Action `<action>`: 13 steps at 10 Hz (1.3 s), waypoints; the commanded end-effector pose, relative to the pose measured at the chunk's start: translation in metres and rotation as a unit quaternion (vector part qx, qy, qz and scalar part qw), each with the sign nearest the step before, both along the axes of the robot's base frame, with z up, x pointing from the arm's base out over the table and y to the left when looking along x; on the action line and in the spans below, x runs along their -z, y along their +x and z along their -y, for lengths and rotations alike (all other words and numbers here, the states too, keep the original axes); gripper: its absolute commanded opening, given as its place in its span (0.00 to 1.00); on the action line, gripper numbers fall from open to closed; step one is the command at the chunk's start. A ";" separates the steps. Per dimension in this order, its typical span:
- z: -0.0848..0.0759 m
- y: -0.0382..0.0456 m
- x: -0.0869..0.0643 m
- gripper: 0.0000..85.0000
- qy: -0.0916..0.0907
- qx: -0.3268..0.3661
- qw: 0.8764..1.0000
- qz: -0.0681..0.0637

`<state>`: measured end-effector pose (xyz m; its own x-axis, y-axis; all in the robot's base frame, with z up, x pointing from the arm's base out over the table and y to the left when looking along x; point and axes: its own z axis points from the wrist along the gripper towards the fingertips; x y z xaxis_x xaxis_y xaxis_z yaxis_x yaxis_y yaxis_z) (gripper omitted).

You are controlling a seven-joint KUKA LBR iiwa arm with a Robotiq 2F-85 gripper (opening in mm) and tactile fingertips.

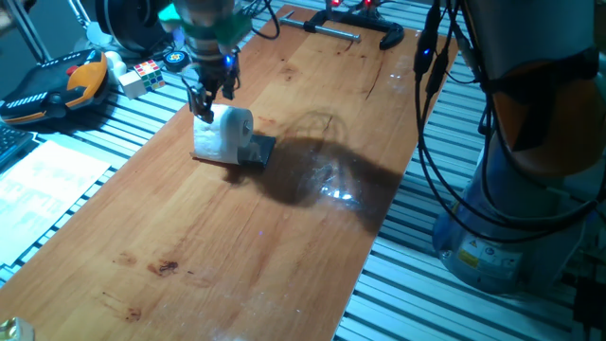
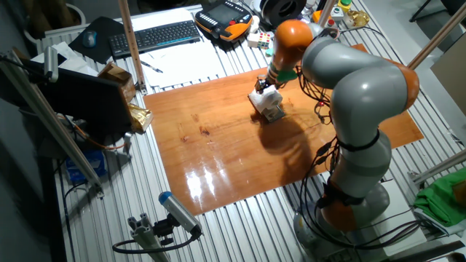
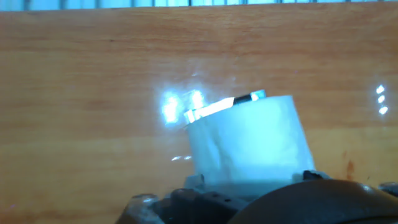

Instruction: Put the toilet paper on its holder

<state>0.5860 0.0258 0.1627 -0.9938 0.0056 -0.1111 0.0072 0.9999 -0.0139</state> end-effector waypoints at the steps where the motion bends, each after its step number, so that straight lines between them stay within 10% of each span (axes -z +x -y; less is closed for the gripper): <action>1: -0.010 -0.0057 -0.012 0.56 0.002 0.002 1.000 -0.005; 5: -0.048 -0.0313 -0.040 0.00 0.002 -0.019 1.000 -0.023; 13: -0.037 -0.0584 -0.059 0.01 -0.011 -0.122 0.992 -0.019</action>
